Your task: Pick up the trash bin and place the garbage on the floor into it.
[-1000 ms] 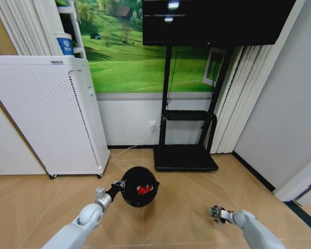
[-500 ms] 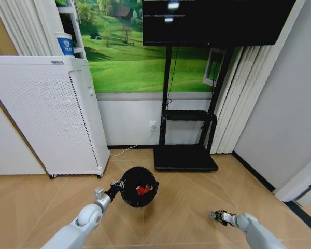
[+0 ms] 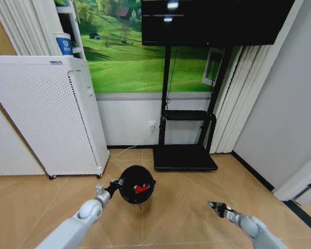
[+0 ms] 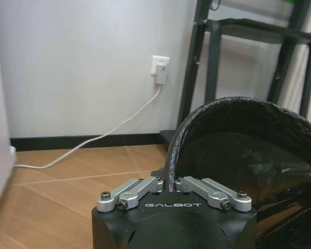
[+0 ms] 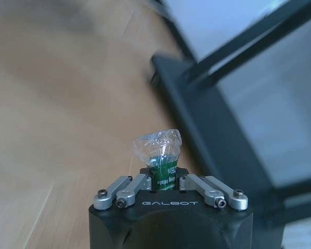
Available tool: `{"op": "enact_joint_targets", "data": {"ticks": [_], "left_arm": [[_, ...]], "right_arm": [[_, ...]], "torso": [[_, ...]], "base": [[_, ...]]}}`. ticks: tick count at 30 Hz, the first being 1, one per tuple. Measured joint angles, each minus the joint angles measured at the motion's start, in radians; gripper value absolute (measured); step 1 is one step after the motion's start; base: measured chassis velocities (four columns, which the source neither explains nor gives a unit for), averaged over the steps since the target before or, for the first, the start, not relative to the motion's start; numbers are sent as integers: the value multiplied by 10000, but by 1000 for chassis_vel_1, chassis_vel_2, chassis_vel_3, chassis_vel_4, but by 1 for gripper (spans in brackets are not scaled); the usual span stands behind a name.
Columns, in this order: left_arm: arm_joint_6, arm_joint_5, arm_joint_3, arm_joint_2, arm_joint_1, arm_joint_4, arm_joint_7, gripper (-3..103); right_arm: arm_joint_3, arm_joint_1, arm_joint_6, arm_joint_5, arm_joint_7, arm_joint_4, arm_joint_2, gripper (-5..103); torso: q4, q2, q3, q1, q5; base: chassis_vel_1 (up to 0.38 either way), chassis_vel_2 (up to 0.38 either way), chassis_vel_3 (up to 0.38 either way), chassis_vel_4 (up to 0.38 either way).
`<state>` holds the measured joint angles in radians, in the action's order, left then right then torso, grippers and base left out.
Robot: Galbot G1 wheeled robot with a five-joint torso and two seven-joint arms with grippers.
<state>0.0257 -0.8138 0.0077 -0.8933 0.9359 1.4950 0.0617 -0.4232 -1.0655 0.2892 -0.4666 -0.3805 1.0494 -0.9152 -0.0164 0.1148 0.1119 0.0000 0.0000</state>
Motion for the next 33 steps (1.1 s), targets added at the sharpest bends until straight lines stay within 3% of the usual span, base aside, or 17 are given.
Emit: {"op": "enact_joint_targets", "data": {"ticks": [1, 3, 7, 8, 17, 25, 33], "left_arm": [[0, 0, 0, 0, 0, 0, 0, 3], [15, 23, 532, 299, -881, -857, 46, 3], [61, 52, 1394, 326, -1663, -1278, 44, 3], [72, 58, 1913, 188, -2061, -1470, 14, 3], [138, -169, 3491, -539, -3600, -2625, 47, 3], [297, -349, 4969, -1522, -5035, -3491, 331, 3], [289, -681, 5754, -1858, -4882, -2684, 78, 3]], "right_arm": [[0, 0, 0, 0, 0, 0, 0, 19], [39, -735, 87, 1318, 460, 2626, 4, 19], [-8, -1214, 97, 1893, 666, 3961, -161, 19], [-52, -1472, 103, 2234, 718, 4742, -255, 19], [32, -2335, -184, 4036, 796, 7739, -391, 19], [487, -2745, -315, 4255, 619, 8556, -516, 19], [655, -2833, -253, 4210, 475, 8561, -638, 19]], "torso": [[0, 0, 0, 0, 0], [8, 0, 0, 0, -1], [5, 0, 0, 0, 4], [4, 0, 0, 0, 0], [5, 0, 0, 0, 0], [2, 0, 0, 0, 1], [2, 0, 0, 0, 2]], "base": [[0, 0, 0, 0], [0, 0, 0, 0], [0, 0, 0, 0], [0, 0, 0, 0], [0, 0, 0, 0], [0, 0, 0, 0], [0, 0, 0, 0]]}}
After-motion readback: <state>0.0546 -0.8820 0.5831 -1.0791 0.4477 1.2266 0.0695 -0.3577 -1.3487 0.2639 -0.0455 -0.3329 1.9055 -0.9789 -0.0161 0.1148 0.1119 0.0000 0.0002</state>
